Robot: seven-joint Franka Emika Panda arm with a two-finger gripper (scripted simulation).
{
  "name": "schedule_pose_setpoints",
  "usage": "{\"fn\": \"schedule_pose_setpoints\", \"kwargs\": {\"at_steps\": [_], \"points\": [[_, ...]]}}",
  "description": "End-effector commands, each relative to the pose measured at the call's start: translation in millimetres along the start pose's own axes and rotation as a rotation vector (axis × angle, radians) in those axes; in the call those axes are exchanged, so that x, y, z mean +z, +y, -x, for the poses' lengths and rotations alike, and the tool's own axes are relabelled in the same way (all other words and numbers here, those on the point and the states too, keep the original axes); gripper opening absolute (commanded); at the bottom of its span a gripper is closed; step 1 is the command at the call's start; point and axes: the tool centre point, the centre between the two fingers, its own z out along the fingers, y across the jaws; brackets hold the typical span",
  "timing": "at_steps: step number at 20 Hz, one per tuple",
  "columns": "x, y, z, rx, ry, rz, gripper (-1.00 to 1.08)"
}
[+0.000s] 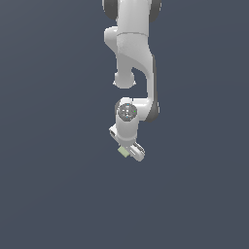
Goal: Pick up the object and move it to a goal position.
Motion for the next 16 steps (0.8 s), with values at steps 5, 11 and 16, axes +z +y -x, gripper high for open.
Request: {"fn": "schedule_pose_setpoints", "kwargs": {"at_steps": [5,11,16], "points": [[-8.6,-1.9,-1.0,-0.001,0.0,-0.001,-1.0],[-40.4,-5.8,-6.7,-0.001,0.0,0.0,-1.0],[-82.9,-11.3,-14.5,0.0,0.0,0.0,-1.0]]}}
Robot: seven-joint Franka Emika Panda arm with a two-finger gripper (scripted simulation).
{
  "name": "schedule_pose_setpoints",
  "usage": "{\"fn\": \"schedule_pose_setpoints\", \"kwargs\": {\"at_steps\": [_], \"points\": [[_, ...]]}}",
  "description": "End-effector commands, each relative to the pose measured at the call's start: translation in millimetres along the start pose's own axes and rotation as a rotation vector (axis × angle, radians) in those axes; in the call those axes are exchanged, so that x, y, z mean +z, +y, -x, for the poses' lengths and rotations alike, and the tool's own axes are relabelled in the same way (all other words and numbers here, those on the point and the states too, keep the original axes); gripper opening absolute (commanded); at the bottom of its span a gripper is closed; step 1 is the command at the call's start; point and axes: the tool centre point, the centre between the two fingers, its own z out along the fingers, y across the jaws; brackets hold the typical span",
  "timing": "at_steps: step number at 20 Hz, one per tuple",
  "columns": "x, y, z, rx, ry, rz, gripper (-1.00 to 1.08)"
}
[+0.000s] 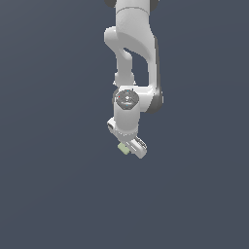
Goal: Pick up the object and move it to a goal position.
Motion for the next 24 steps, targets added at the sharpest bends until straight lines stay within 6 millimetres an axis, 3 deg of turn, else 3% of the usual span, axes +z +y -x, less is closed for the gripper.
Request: {"fn": "schedule_pose_setpoints", "kwargs": {"at_steps": [1,15,24], "points": [[-24.2,-3.1,-4.4,0.0,0.001,0.0,-1.0],[-173.4,-25.0,-33.3,0.0,0.001,0.002,-1.0],[-232.4,-36.0,-46.5,0.0,0.001,0.002,-1.0]]}}
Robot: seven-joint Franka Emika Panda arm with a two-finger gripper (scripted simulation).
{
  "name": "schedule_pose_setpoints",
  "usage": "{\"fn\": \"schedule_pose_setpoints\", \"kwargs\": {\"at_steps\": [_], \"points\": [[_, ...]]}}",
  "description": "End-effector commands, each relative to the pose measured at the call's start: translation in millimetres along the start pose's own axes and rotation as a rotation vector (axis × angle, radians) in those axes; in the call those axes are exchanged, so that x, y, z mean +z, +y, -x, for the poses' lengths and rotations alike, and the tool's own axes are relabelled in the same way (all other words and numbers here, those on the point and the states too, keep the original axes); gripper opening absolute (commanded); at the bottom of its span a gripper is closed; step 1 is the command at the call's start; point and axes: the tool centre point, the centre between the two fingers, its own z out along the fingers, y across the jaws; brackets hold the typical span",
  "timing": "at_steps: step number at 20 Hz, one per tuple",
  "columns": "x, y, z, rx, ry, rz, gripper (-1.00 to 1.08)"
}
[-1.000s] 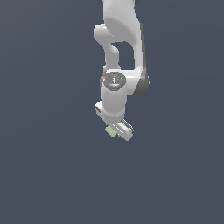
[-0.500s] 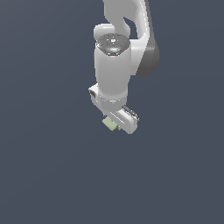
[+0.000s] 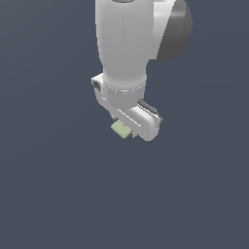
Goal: Pick up the object and move it to a goal position.
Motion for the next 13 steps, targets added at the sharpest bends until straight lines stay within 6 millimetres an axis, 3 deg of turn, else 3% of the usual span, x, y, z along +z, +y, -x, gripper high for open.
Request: {"fn": "schedule_pose_setpoints", "kwargs": {"at_steps": [1,7,13], "points": [[-11.2,-2.4,-2.5,-0.001,-0.001,0.001,-1.0],[-25.8,-5.6,-6.3,-0.001,-0.001,0.001,-1.0],[-27.0,-6.6,-7.1,-0.001,-0.002,0.001,-1.0]]}}
